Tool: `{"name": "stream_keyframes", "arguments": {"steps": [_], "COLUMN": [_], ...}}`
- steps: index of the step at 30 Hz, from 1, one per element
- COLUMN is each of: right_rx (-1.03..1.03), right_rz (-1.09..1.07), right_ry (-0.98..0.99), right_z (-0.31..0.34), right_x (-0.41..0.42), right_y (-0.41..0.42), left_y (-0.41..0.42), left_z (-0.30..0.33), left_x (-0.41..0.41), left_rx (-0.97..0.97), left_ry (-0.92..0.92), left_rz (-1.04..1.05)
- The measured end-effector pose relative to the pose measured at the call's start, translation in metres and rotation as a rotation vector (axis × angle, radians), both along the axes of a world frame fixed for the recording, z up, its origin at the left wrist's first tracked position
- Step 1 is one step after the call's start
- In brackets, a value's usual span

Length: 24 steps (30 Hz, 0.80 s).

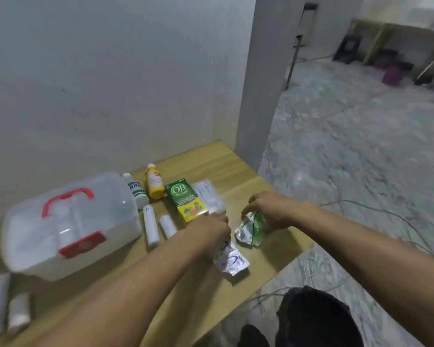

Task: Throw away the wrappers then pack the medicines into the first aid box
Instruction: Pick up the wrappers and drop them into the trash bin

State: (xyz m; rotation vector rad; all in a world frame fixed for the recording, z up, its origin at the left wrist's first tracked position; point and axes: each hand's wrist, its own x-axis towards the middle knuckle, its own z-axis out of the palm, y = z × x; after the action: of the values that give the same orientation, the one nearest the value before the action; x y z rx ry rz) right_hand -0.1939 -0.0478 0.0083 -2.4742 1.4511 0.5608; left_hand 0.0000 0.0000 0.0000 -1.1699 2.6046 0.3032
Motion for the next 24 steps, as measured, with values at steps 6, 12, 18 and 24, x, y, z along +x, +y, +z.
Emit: {"name": "stream_keyframes", "arguments": {"steps": [6,12,18,24], "right_rx": [-0.121,-0.240,-0.196,-0.120], "right_rz": [-0.058,-0.192,-0.362,-0.620], "right_ry": [-0.036,-0.310,-0.373,-0.381], "right_z": [-0.011,-0.012,0.011,-0.007], "right_x": [-0.009,-0.039,-0.105,-0.172], "right_y": [0.004,0.039,0.090,0.133], "left_y": [-0.002,0.015,0.046,0.073], "left_z": [-0.015,-0.015,0.016,0.004], "left_x": [-0.005,-0.005,-0.048,-0.141], "left_rx": [-0.234,-0.317,-0.233,-0.150], "left_ry": [-0.092,0.139,0.326,0.373], "left_rz": [-0.011,0.209,0.296,0.226]}}
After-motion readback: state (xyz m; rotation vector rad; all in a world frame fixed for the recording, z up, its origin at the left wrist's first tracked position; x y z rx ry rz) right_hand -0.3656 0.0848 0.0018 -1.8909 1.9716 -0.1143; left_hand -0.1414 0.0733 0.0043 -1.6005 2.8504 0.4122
